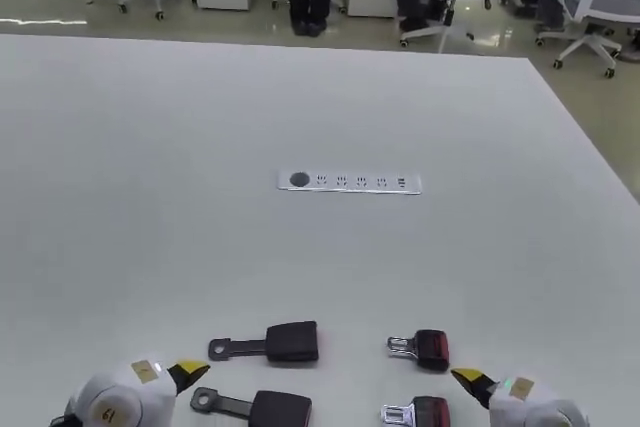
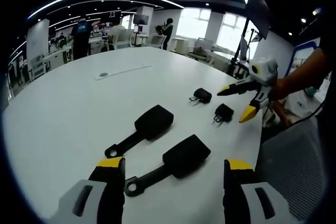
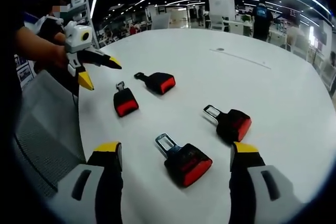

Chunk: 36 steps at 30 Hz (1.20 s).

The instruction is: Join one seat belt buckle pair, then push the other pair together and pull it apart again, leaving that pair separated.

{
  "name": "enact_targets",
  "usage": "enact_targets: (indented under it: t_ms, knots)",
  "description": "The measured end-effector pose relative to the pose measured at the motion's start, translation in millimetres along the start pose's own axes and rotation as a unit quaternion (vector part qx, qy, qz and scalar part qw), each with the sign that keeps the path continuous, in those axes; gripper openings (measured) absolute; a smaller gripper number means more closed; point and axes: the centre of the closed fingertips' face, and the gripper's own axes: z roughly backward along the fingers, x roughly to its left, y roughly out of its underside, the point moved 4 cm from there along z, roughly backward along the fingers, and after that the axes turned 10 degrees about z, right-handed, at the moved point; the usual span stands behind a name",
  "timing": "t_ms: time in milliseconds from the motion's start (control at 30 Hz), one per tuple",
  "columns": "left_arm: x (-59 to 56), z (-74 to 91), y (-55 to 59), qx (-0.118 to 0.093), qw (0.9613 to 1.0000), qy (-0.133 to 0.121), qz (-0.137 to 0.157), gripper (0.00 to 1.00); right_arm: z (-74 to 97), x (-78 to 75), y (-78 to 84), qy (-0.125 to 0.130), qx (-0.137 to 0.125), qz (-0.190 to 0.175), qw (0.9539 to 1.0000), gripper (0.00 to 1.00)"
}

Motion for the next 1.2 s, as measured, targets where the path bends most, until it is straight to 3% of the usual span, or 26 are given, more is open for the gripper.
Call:
enact_targets:
  t_ms: [200,400,567,667,767,900,1200]
  knots:
    - [-5.0,-11.2,2.7,0.027,0.9989,0.022,-0.032,0.76,-4.5,-2.0,7.6,-0.024,0.015,0.012,0.9995,0.81]
    - [-3.2,-23.6,10.2,0.064,0.9943,0.043,-0.075,0.73,-7.5,-7.1,10.2,-0.046,0.023,0.017,0.9985,0.78]
    - [-9.6,-32.8,5.0,0.079,0.9907,0.056,-0.096,0.71,-10.1,-9.1,13.5,-0.065,0.032,0.026,0.9970,0.74]
    - [-11.2,-37.1,3.0,0.088,0.9875,0.065,-0.114,0.70,-12.2,-6.3,16.2,-0.081,0.036,0.033,0.9955,0.72]
    - [-18.0,-41.1,5.2,0.106,0.9817,0.087,-0.132,0.70,-13.3,-6.0,19.1,-0.099,0.044,0.045,0.9931,0.70]
    - [-12.7,-46.8,6.9,0.118,0.9775,0.087,-0.152,0.68,-16.2,-11.3,28.0,-0.112,0.064,0.071,0.9891,0.67]
    - [-13.0,-57.2,6.8,0.136,0.9667,0.104,-0.191,0.60,-18.1,-19.0,30.6,-0.136,0.075,0.086,0.9841,0.58]
